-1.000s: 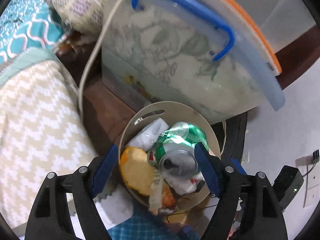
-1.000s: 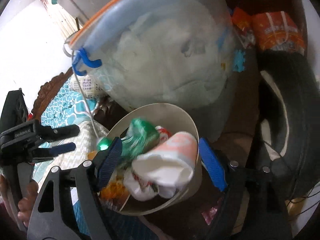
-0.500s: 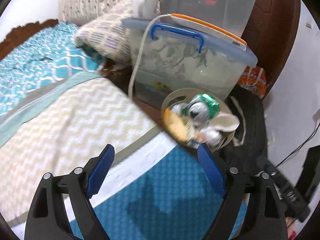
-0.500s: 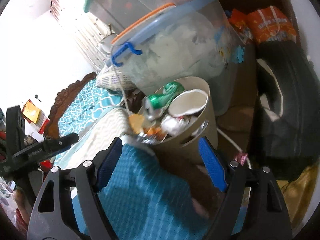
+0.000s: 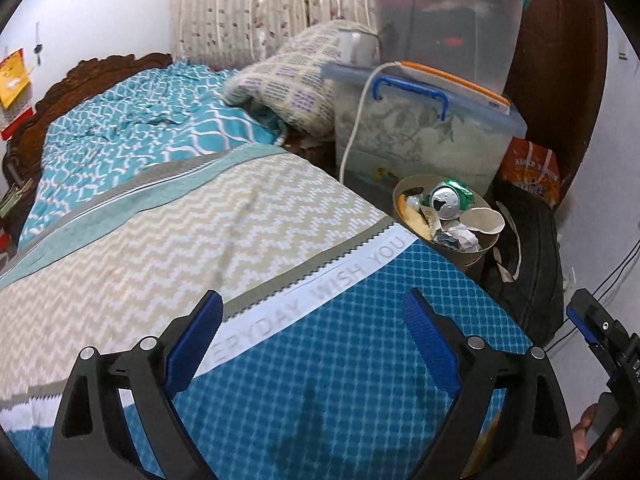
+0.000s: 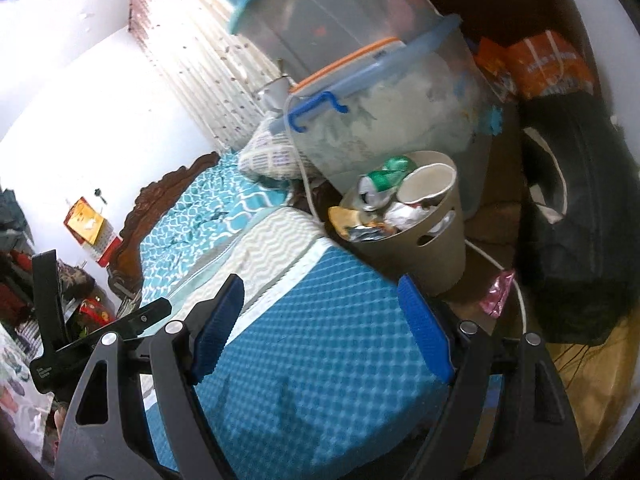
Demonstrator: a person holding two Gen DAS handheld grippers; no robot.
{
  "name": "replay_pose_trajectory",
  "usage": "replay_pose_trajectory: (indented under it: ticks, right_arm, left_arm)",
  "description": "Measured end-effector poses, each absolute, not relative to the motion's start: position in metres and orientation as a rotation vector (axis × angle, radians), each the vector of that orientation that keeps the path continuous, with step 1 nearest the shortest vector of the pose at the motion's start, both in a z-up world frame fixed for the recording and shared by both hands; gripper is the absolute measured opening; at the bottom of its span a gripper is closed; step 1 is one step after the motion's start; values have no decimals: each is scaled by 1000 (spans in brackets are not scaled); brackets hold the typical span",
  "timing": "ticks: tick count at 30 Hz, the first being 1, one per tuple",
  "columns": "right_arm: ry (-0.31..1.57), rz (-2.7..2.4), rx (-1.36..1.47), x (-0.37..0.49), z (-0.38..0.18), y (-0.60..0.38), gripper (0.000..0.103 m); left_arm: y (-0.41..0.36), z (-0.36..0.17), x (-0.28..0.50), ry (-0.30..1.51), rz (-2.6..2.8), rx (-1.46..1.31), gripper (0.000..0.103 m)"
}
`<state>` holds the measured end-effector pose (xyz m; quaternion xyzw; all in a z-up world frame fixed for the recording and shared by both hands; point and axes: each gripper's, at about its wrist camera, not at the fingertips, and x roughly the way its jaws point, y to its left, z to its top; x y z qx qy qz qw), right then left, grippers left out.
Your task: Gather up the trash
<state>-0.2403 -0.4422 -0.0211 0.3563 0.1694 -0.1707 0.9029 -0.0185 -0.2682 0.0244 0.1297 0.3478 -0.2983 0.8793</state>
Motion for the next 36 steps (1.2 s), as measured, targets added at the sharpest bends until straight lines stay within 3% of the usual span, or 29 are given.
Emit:
replay_pose_trajectory:
  ticks: [5, 16, 36]
  right_arm:
    - [334, -343, 703, -251, -7, -411, 82]
    - [251, -373, 613, -283, 30, -347, 98]
    - [273, -436, 553, -292, 38, -305, 100]
  left_arm:
    - [-233, 37, -37, 676, -598, 238, 91]
    - [-176, 51, -80, 621, -588, 205, 94]
    - [-167, 53, -102, 630, -553, 231, 94]
